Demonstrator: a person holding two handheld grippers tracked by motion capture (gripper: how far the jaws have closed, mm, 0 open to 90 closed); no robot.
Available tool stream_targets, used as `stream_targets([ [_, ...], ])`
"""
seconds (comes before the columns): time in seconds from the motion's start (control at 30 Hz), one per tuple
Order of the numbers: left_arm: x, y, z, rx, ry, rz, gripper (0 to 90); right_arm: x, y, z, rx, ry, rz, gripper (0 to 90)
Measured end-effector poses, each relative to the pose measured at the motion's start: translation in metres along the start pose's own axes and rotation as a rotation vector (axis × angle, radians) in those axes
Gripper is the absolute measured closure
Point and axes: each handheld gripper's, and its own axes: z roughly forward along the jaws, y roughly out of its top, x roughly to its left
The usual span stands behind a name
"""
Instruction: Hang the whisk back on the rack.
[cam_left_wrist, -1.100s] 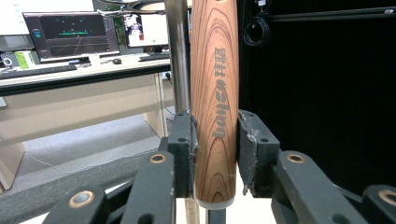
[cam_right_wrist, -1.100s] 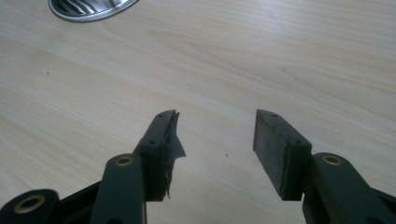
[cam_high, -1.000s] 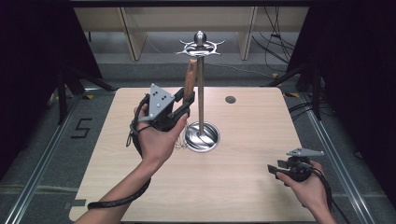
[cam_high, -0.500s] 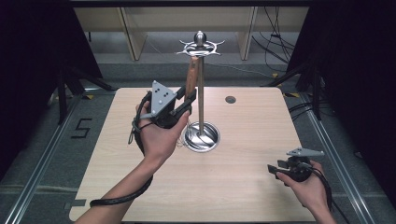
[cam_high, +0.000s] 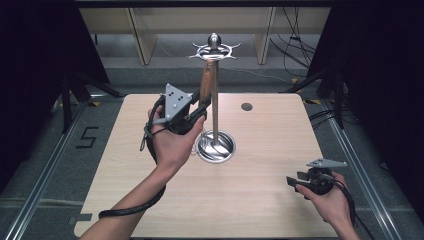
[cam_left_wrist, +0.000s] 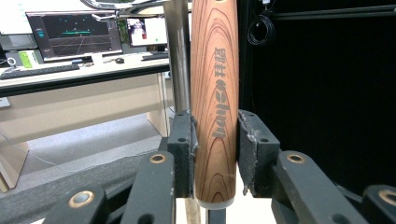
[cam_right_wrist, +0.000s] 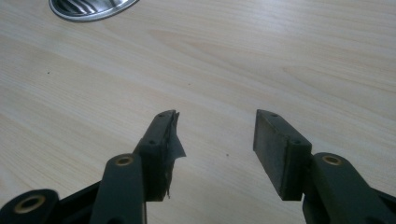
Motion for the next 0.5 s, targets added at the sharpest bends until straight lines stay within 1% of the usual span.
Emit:
stream_targets([
  [0.03,0.0,0.0,0.0,0.002,0.0,0.001,68.2,0.002,0.0,-0.001,0.016,0.0,0.023,50.2],
  [0.1,0.0,0.0,0.002,0.003,0.003,0.001,68.2,0.002,0.0,-0.001,0.02,0.001,0.029,50.2],
  [0.13,0.001,0.0,0.002,0.002,0.004,0.0,68.2,0.0,0.0,0.0,-0.001,0.0,0.0,50.2],
  [0.17,0.001,0.001,0.003,0.003,0.004,0.0,68.2,0.0,0.0,0.0,-0.001,0.0,0.0,50.2],
  [0.2,0.001,0.001,0.004,0.006,0.005,0.0,68.2,-0.001,0.0,0.001,-0.008,0.003,-0.016,50.2],
  [0.23,0.001,0.001,0.004,0.006,0.006,0.0,68.2,0.0,0.0,0.0,-0.001,0.004,-0.002,50.2],
  [0.3,0.001,0.0,0.006,0.008,0.009,0.0,68.2,0.004,0.001,-0.002,0.03,0.006,0.054,50.2],
  [0.33,0.001,0.0,0.007,0.01,0.011,-0.002,68.2,0.002,0.001,-0.001,0.014,0.005,0.028,50.2],
  [0.37,0.002,0.0,0.008,0.012,0.011,-0.002,68.2,0.002,0.001,-0.001,0.013,0.005,0.027,50.2],
  [0.4,0.002,0.0,0.009,0.013,0.013,-0.004,68.1,0.003,0.001,-0.002,0.028,0.006,0.052,50.2],
  [0.43,0.002,-0.001,0.01,0.015,0.015,-0.001,68.1,0.002,0.0,-0.001,0.019,0.0,0.024,50.2],
  [0.47,0.002,-0.001,0.01,0.015,0.015,-0.002,68.1,0.002,0.0,-0.002,0.023,0.002,0.035,50.2],
  [0.5,0.002,-0.001,0.011,0.016,0.016,-0.003,68.1,0.002,0.0,-0.001,0.021,0.001,0.032,50.2],
])
